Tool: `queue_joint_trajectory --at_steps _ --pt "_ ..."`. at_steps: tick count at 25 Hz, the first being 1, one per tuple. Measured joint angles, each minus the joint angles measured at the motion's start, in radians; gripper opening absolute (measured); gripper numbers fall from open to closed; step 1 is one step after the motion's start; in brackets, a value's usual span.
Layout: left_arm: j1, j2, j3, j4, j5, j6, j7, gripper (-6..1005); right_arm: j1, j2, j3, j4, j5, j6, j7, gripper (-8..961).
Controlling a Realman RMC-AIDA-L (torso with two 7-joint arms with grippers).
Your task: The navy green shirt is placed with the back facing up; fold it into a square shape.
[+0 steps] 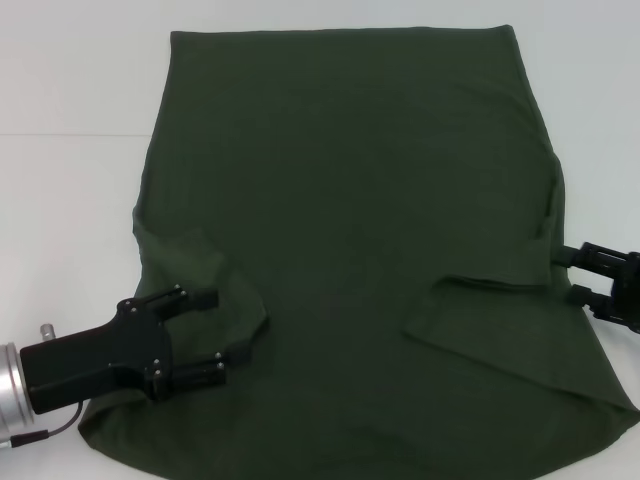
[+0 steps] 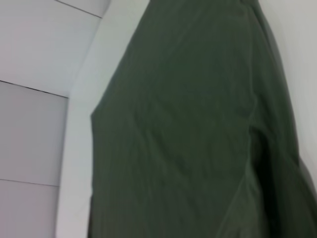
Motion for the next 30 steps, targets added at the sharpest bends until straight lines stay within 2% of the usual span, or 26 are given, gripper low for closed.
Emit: queue_joint_trajectory --at_steps 14,18,23,30 --pt "-0.006 0.0 0.0 0.002 0.0 0.001 0.002 877 0.069 0.01 -0.099 0.002 -0.014 0.166 0.033 782" --pt "-0.008 -0.001 -0.002 0.002 0.0 0.0 0.001 876 0.089 0.019 -0.13 0.002 -0.014 0.204 0.036 783" --pt "-0.01 -0.002 -0.002 0.002 0.0 0.0 -0.001 876 0.104 0.023 -0.153 0.002 -0.014 0.23 0.035 782" --pt "-0.015 -0.002 -0.003 0.0 0.0 -0.002 0.0 876 0.125 0.039 -0.146 -0.008 0.015 0.225 0.025 782"
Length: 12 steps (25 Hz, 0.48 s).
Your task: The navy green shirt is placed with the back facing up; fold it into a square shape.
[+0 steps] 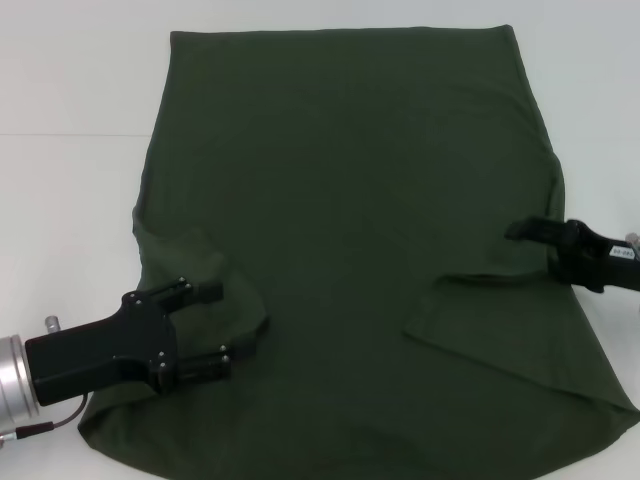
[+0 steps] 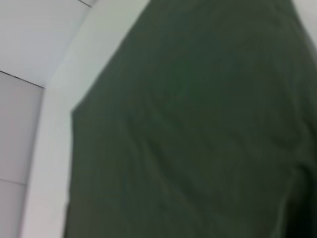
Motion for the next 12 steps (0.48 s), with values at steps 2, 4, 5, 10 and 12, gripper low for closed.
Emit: queue_joint_trajectory --at_steps 2,4,5,10,12 --pt "-0.001 0.0 0.0 0.0 -0.003 0.0 0.002 876 0.002 0.003 0.001 -0.001 0.048 -0.007 -0.013 782" --pt "-0.001 0.0 0.0 0.0 -0.01 -0.001 0.002 876 0.0 0.006 0.001 -0.001 0.112 -0.012 -0.041 782" --pt "0.0 0.0 0.0 0.0 -0.016 0.0 0.003 876 -0.003 0.007 0.001 -0.001 0.145 -0.014 -0.057 783" --pt "0.003 0.0 0.0 0.0 -0.025 0.002 -0.001 876 -0.01 0.008 0.0 0.003 0.252 -0.042 -0.134 784" --pt "0.005 0.0 -0.007 0.0 -0.032 0.001 -0.012 876 -0.016 0.007 -0.004 -0.001 0.261 -0.075 -0.17 784"
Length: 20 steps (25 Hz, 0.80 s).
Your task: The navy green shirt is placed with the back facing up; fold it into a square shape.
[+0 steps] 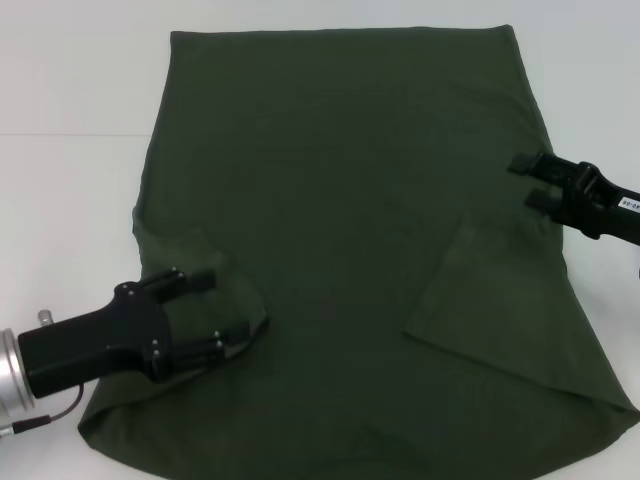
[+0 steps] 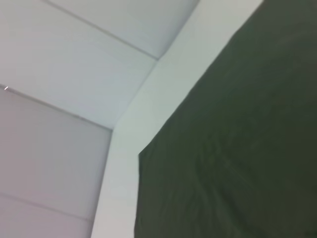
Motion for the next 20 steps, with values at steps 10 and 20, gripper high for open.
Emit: queue_joint_trajectory --at_steps 10,20 --pt "0.012 0.056 -0.059 -0.028 -0.017 -0.035 -0.423 876 -0.13 -0.038 -0.108 -0.133 -0.077 -0.421 -0.43 783" --pt "-0.006 0.152 -0.001 0.075 0.178 0.066 -0.904 876 -0.244 0.036 -0.122 -0.263 -0.191 -0.568 -0.894 782"
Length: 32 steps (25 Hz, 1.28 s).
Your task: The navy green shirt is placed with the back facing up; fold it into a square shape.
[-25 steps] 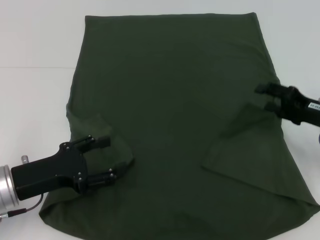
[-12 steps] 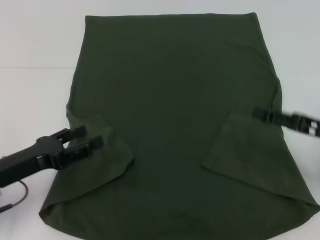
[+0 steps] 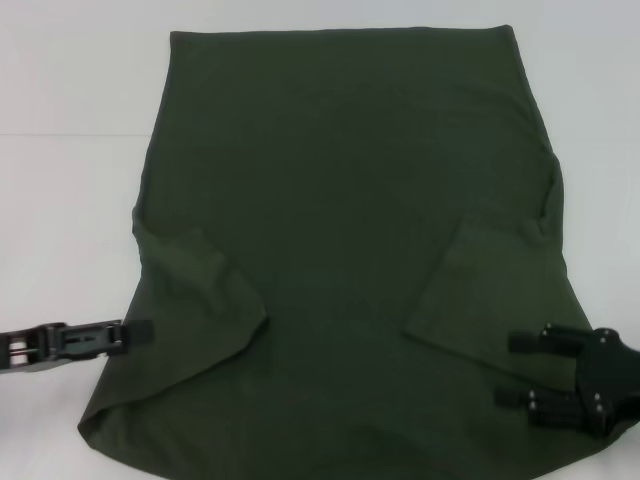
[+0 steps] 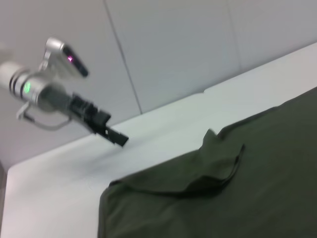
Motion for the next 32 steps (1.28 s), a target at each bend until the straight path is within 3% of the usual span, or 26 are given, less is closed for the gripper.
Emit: queue_joint_trajectory --at_steps 5,8,14,32 --pt "-0.026 0.046 -0.008 0.089 0.149 0.044 -0.243 876 -0.011 0.028 0.003 -0.012 -0.051 -0.006 -0.084 780" --pt "-0.05 0.059 -0.014 0.088 0.242 0.04 -0.344 876 -0.014 0.035 0.005 -0.01 -0.056 -0.011 -0.105 778" --pt "-0.097 0.055 0.006 0.057 0.369 0.0 -0.404 876 -0.015 0.042 0.007 -0.003 -0.057 -0.01 -0.13 778" --pt "-0.119 0.049 0.114 0.026 0.383 -0.13 -0.418 876 -0.013 0.043 0.008 -0.002 -0.057 -0.005 -0.132 777"
